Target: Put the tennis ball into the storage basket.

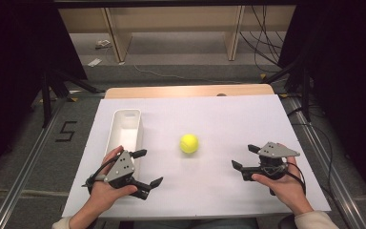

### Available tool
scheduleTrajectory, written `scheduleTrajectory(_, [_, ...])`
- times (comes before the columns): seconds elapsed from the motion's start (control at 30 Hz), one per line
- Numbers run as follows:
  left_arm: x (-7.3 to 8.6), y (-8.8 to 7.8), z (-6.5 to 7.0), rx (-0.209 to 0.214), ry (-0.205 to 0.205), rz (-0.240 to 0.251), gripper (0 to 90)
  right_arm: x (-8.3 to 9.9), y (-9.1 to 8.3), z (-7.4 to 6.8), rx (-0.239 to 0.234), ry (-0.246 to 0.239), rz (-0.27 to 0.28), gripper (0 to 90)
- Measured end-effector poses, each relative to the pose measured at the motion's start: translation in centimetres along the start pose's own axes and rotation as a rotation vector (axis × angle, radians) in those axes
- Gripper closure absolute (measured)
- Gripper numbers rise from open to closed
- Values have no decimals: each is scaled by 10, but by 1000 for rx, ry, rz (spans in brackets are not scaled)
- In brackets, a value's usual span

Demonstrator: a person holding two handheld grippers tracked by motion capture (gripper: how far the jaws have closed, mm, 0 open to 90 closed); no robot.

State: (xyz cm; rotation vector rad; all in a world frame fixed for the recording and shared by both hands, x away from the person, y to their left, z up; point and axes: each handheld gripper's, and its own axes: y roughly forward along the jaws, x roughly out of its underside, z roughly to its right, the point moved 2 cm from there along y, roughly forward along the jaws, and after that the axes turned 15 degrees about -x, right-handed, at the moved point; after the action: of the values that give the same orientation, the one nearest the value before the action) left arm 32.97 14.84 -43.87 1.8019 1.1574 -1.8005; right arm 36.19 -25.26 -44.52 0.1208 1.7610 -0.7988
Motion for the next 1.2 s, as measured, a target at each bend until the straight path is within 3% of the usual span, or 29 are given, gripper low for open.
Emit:
scheduleTrajectory(0.73, [-1,-1,1,2,8,5,0,-7,16,-2,-2,1,-5,155])
scheduleTrajectory(1.2, [-1,-1,1,4,10,8,0,-17,38,-4,-12,-15,-9,154])
